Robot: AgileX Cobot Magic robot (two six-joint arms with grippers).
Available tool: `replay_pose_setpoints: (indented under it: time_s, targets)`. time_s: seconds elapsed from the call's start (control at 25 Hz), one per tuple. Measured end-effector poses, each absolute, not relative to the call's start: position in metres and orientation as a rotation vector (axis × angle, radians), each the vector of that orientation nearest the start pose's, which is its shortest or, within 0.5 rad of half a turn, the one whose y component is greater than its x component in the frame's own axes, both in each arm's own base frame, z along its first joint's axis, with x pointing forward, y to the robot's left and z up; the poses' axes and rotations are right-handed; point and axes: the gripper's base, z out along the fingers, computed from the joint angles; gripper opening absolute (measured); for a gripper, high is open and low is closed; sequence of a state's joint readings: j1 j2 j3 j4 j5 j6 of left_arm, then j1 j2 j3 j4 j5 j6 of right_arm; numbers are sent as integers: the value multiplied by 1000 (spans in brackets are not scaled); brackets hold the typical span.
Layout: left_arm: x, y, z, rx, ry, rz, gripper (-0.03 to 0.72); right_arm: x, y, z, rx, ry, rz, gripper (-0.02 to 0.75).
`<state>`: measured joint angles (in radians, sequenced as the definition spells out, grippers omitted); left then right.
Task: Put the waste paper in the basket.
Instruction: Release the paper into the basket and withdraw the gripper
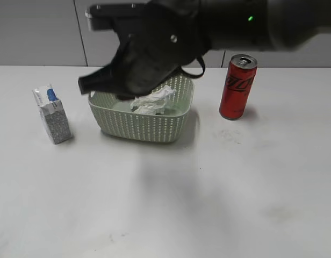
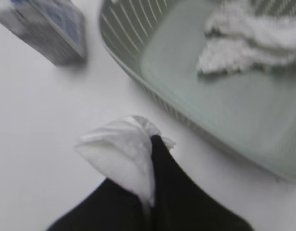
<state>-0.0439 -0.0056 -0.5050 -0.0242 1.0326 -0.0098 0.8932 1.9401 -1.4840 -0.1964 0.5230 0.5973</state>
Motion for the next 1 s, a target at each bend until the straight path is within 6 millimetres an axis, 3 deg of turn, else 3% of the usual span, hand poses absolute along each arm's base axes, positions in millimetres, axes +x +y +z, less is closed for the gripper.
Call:
replay_pose_setpoints:
  time_s: [0.16,0.28,0.4,0.56,0.64,0.88,1.0]
  targets:
    - [-5,-2,281,35,2006,-63,591,313,319,270,-459,2303,508,-7]
    - [-5,-2,281,35,2006,-63,591,338,302,274,-403,2273,499,-7]
    - [-5,-2,281,36,2006,-62,591,353,294,261,-392,2288,480,-7]
    - [-5,-2,281,36,2006,-63,591,365,295,222,-446,2353,417,18]
    - [-5,-2,281,35,2006,-63,591,369,296,205,-458,2388,396,108]
    - [-5,-2,281,36,2006,-63,591,369,297,191,-528,2419,360,568]
    - [-5,-2,281,36,2006,-63,591,367,295,192,-535,2465,336,642]
